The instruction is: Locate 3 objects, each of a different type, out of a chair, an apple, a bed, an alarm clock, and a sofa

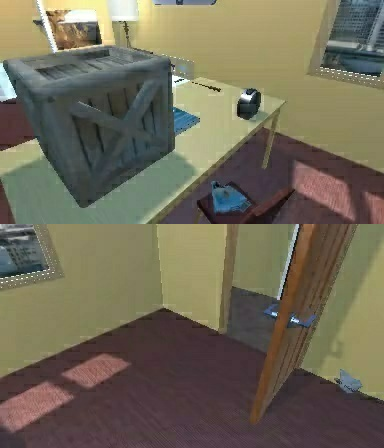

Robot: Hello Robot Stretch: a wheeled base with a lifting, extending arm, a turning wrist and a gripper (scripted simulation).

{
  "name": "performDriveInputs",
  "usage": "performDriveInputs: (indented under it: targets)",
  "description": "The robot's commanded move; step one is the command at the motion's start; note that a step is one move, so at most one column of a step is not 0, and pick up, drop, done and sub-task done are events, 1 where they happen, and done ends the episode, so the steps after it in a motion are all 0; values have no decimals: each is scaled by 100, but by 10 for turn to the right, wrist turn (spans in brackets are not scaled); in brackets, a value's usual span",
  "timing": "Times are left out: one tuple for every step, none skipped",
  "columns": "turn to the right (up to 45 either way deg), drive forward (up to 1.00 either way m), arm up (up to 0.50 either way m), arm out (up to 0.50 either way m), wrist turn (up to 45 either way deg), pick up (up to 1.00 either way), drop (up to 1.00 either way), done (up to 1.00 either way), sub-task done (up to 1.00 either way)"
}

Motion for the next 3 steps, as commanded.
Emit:
performDriveInputs:
  targets:
    - [450,0,0,0,0,0,0,0,0]
    - [420,0,0,0,0,0,0,0,0]
    - [0,80,0,0,0,0,0,0,0]
